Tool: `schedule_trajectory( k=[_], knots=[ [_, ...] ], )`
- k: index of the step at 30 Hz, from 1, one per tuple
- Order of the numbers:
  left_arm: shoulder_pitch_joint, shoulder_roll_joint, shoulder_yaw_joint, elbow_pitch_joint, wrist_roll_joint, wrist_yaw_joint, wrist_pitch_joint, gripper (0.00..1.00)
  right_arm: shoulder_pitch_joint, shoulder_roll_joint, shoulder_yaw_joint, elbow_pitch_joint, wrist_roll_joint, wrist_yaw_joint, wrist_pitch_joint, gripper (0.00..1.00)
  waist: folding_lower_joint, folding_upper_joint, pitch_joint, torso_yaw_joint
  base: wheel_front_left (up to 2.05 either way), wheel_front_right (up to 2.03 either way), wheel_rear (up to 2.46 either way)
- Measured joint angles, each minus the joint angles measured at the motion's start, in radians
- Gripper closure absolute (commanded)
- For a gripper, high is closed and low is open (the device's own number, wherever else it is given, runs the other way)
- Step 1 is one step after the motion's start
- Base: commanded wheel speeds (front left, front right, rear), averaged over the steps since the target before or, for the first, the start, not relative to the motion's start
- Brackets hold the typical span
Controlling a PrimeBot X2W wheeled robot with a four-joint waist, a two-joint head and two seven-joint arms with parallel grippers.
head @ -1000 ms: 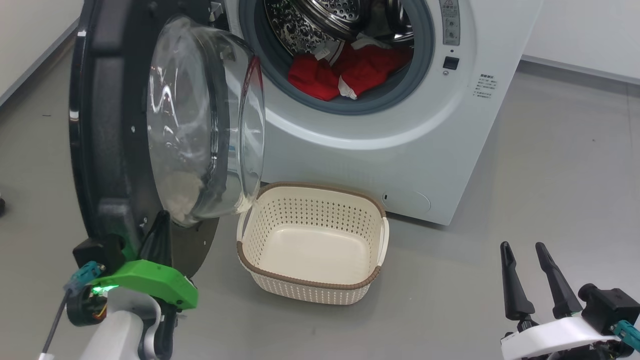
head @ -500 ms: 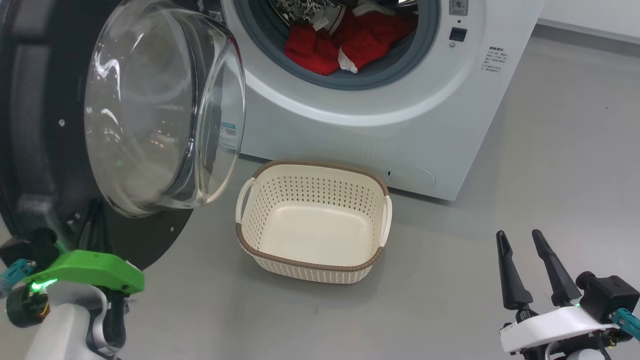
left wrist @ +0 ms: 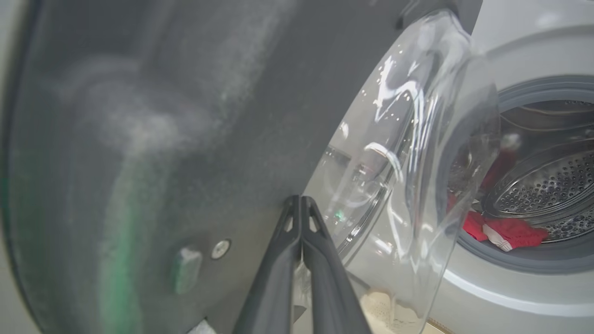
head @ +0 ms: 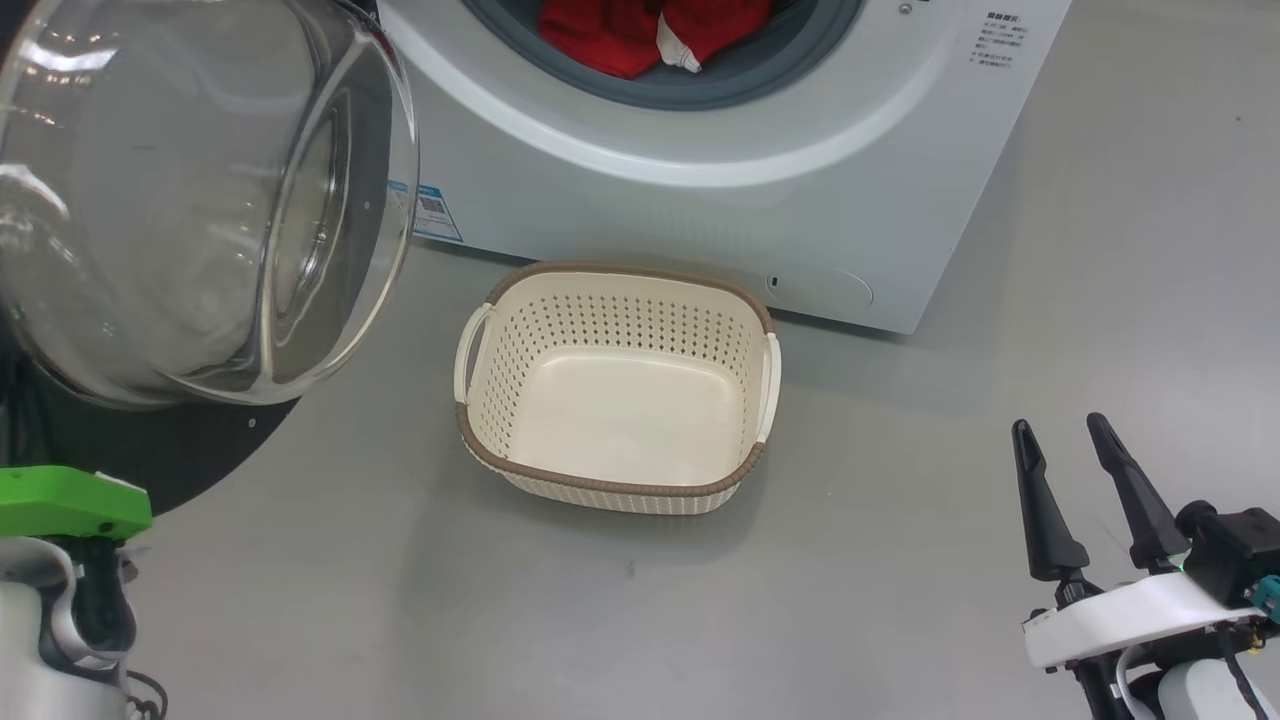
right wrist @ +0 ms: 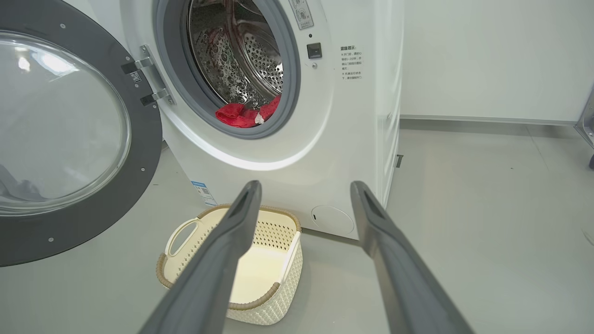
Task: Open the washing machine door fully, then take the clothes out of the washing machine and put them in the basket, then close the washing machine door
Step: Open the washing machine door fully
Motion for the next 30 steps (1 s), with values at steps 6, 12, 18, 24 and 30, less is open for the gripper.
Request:
schedule_trajectory(
  k=[6,12,18,24,30],
  knots=[
    [-0.013,0.024,0.042,0.007,-0.008,0.002,-0.007,1.00,-0.016,-0.017,-0.002,-0.013,-0.001,0.000,0.010,0.00,0.0000,0.0000,0.039,-0.007,0.00,0.00,0.00],
    [-0.034,0.052,0.075,0.026,-0.019,0.002,-0.007,1.00,-0.027,-0.032,-0.006,-0.031,-0.001,0.001,0.028,0.00,0.0000,0.0000,0.076,-0.013,0.00,0.00,0.00],
    [-0.061,0.077,0.120,0.038,-0.048,0.003,-0.007,1.00,-0.039,-0.055,-0.015,-0.047,-0.002,0.003,0.042,0.00,0.0000,0.0000,0.116,-0.016,0.00,0.00,0.00],
    [-0.092,0.105,0.164,0.057,-0.062,0.006,-0.016,1.00,-0.047,-0.069,-0.027,-0.058,-0.002,0.003,0.051,0.00,0.0000,0.0000,0.157,-0.019,0.00,0.00,0.00],
    [-0.105,0.108,0.162,0.073,-0.062,0.006,-0.016,1.00,-0.056,-0.077,-0.033,-0.059,-0.002,0.003,0.053,0.00,0.0000,0.0000,0.172,-0.016,0.00,0.00,0.00]
  ],
)
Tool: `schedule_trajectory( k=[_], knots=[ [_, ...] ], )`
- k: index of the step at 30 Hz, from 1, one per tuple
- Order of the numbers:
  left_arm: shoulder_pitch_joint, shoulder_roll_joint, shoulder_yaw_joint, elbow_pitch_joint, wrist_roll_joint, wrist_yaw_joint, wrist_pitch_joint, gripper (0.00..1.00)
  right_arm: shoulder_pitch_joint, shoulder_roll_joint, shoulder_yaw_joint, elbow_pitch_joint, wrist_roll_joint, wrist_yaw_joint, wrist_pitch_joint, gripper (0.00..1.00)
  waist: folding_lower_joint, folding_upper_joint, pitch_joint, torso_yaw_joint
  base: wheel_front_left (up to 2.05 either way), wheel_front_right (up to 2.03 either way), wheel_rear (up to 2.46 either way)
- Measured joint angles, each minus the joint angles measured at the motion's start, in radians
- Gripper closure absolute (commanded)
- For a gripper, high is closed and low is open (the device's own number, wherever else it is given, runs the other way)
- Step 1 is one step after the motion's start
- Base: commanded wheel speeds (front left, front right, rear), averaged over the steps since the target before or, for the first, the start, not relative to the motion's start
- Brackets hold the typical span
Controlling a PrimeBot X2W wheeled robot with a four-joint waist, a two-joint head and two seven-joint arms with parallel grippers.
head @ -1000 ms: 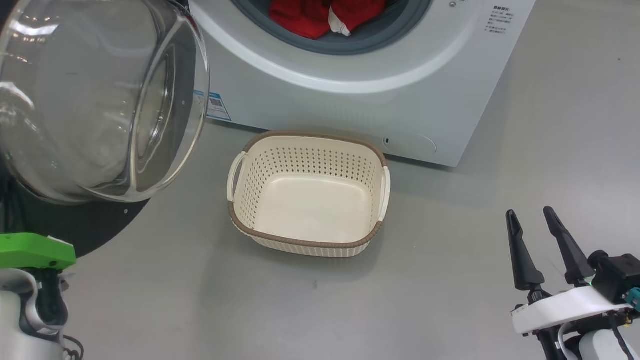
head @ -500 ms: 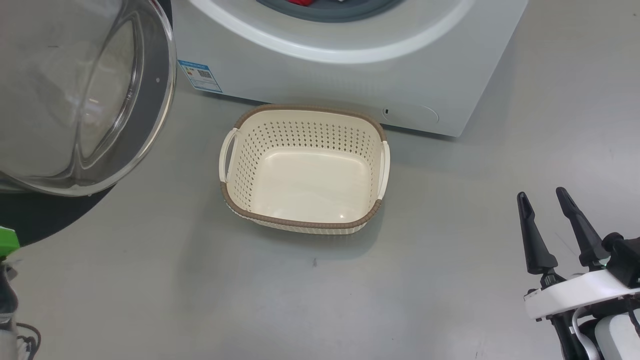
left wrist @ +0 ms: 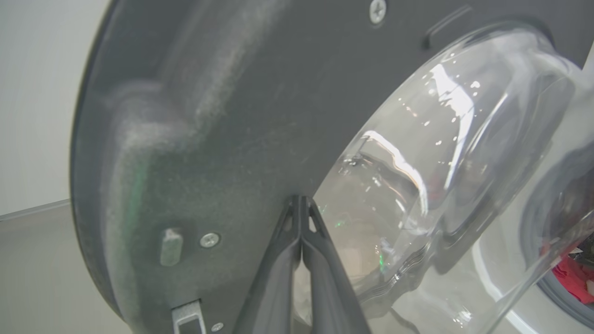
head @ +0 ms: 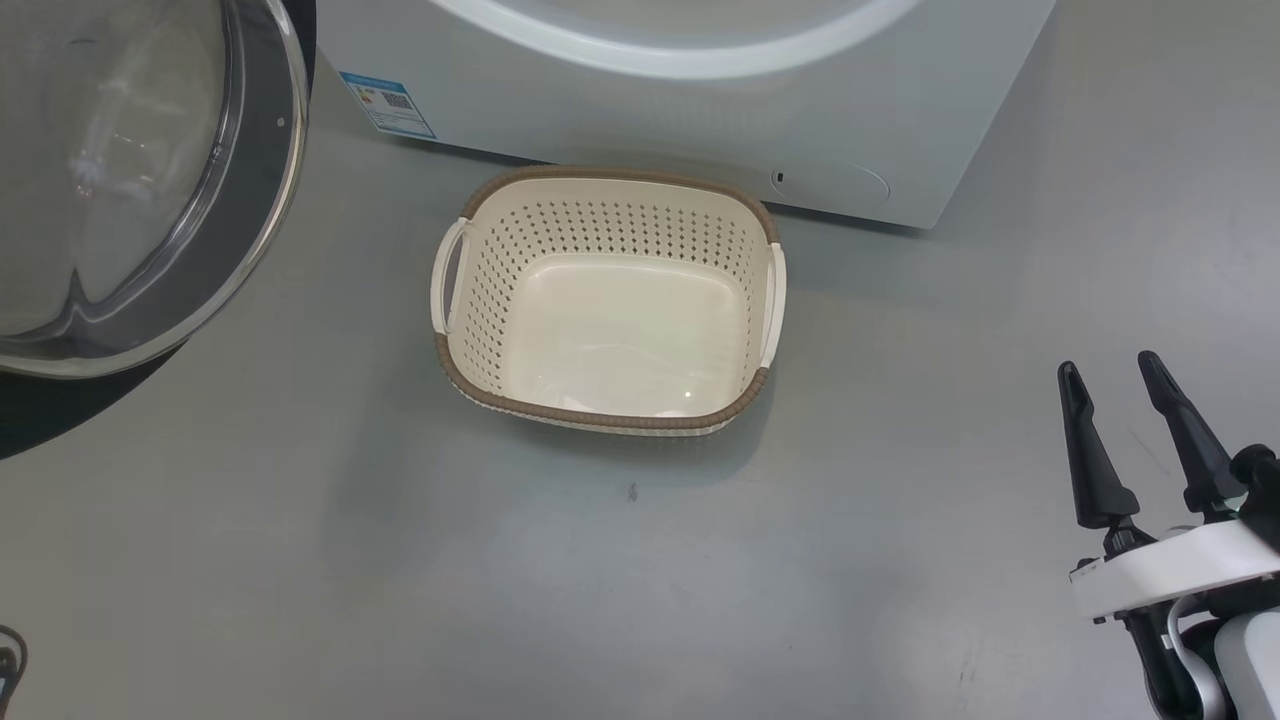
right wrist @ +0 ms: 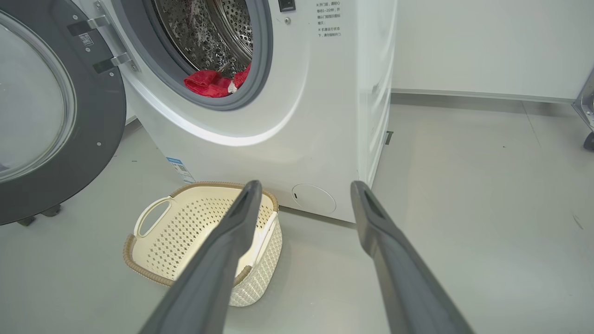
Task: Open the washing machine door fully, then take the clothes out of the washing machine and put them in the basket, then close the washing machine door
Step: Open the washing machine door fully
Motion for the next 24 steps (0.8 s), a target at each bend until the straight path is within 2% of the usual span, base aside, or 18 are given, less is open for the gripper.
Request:
schedule_trajectory(
  k=[13,24],
  knots=[
    [-0.009,-0.011,-0.035,0.052,0.015,-0.004,-0.004,1.00,-0.003,0.010,0.008,0.024,0.001,0.000,-0.003,0.00,0.0000,0.0000,-0.027,0.007,0.00,0.00,0.00],
    [0.020,-0.022,-0.126,0.058,0.091,-0.040,-0.010,1.00,-0.005,0.060,0.023,0.086,0.013,0.005,-0.041,0.00,0.0000,0.0000,-0.119,-0.007,0.00,0.00,0.00]
  ],
)
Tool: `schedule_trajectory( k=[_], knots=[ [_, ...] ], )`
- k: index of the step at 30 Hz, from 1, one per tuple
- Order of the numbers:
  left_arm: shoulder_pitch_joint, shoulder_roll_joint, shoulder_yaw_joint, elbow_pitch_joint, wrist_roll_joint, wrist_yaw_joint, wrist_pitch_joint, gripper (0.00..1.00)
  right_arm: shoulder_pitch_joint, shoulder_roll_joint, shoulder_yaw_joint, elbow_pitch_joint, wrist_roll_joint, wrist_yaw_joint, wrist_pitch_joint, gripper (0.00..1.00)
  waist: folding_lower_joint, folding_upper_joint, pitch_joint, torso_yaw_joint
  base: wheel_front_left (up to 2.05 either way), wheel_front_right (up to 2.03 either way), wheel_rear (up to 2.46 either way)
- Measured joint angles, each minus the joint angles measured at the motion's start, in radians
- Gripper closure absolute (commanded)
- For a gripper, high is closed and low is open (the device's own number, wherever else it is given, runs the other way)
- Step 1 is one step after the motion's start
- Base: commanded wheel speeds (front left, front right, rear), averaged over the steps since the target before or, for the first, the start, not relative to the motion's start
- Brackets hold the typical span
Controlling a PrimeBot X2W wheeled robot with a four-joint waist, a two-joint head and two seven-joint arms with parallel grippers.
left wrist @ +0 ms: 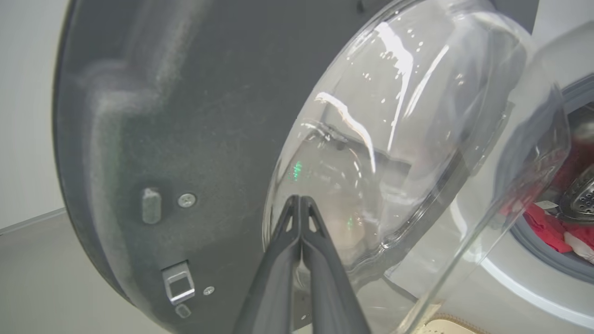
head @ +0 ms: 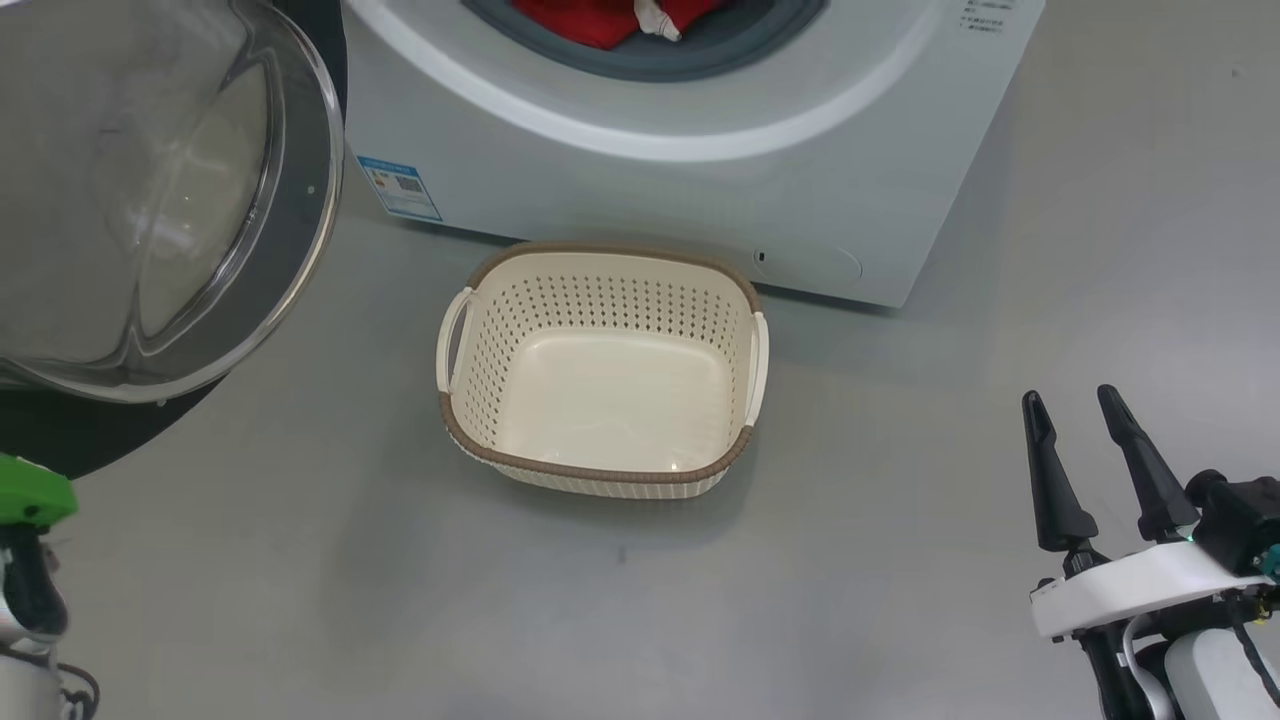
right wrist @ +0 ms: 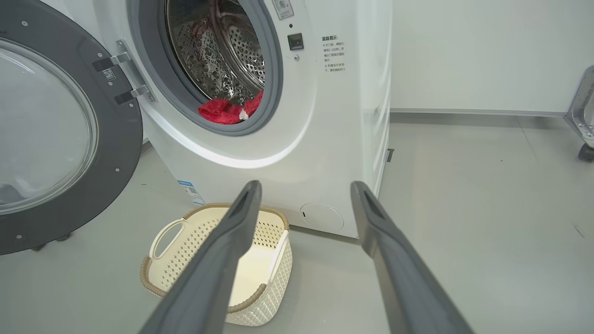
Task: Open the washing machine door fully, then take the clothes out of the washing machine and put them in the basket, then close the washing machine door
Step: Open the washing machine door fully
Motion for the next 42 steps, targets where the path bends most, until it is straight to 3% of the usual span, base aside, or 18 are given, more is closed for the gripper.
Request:
schedule_trajectory(
  k=[20,32,42],
  knots=[
    [0.222,-0.064,-0.153,-0.060,0.082,-0.066,0.000,1.00,0.054,0.067,-0.007,0.075,0.026,0.000,-0.030,0.00,0.0000,0.0000,-0.229,-0.113,0.00,0.00,0.00],
    [0.297,-0.114,-0.218,-0.154,0.101,-0.106,0.000,1.00,0.079,0.065,-0.033,0.061,0.026,-0.002,-0.036,0.00,0.0000,0.0000,-0.284,-0.207,0.00,0.00,0.00],
    [0.351,-0.165,-0.252,-0.218,0.105,-0.131,-0.008,1.00,0.110,0.064,-0.056,0.040,0.026,-0.011,-0.038,0.00,0.0000,0.0000,-0.297,-0.233,0.00,0.00,0.00]
  ],
)
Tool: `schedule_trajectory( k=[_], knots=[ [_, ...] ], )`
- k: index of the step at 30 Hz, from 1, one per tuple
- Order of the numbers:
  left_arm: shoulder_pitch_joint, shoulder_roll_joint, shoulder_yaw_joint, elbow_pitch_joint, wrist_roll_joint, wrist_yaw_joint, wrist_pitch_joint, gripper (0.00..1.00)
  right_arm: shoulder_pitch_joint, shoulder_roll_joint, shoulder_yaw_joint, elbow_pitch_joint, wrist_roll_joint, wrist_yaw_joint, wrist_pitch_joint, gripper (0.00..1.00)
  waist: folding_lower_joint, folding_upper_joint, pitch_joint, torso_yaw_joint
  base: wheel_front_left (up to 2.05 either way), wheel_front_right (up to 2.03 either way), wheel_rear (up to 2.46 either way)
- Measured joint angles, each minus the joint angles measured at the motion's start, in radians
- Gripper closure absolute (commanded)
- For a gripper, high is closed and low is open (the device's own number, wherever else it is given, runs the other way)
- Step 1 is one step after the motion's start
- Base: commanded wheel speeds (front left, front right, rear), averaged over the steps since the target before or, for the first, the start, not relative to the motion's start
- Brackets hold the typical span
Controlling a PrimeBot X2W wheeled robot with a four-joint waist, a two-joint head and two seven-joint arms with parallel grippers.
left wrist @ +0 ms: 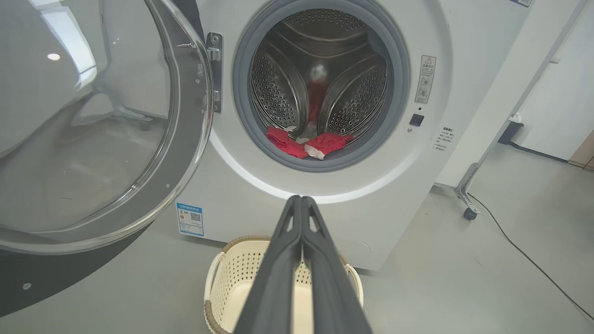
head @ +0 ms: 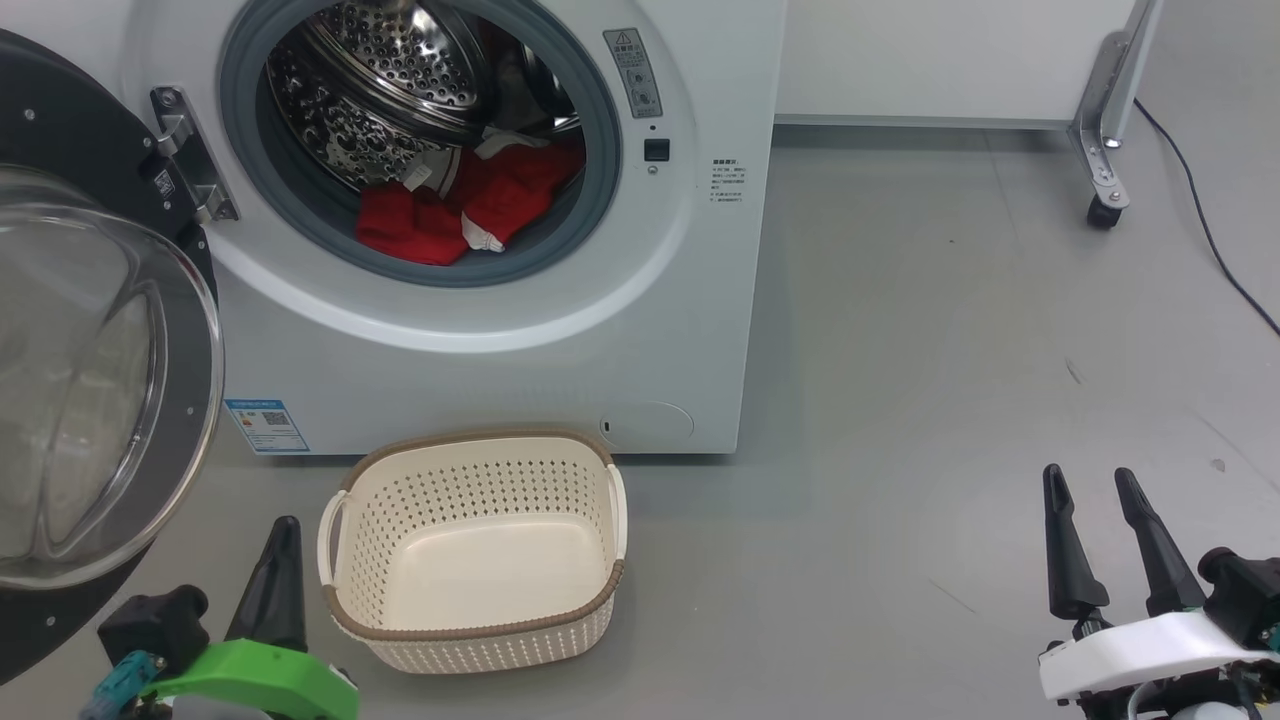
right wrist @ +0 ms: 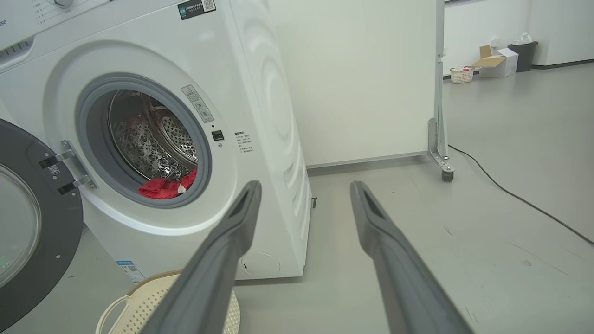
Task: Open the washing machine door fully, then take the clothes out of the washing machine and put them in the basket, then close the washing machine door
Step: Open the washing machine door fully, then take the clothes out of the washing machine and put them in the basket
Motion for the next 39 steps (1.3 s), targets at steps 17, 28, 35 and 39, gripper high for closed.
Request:
schedule_trajectory(
  k=[17,28,35,39],
  knots=[
    [0.040,-0.005,-0.021,-0.069,0.036,-0.009,-0.001,0.00,0.016,0.000,-0.006,-0.023,-0.002,0.000,0.000,0.00,0.0000,0.0000,0.015,-0.013,0.00,0.00,0.00],
    [0.047,-0.005,-0.023,-0.081,0.058,-0.010,-0.001,0.00,0.017,0.000,-0.006,-0.027,-0.010,0.000,0.000,0.00,0.0000,0.0000,0.019,-0.017,0.00,0.00,0.00],
    [0.051,-0.005,-0.018,-0.088,0.066,-0.009,-0.001,0.00,0.019,0.000,-0.005,-0.027,-0.011,0.000,0.000,0.00,0.0000,0.0000,0.018,-0.018,0.00,0.00,0.00],
    [0.054,-0.005,-0.013,-0.095,0.073,-0.009,-0.001,0.00,0.019,0.000,-0.005,-0.027,-0.012,0.000,0.000,0.00,0.0000,0.0000,0.017,-0.018,0.00,0.00,0.00]
  ],
)
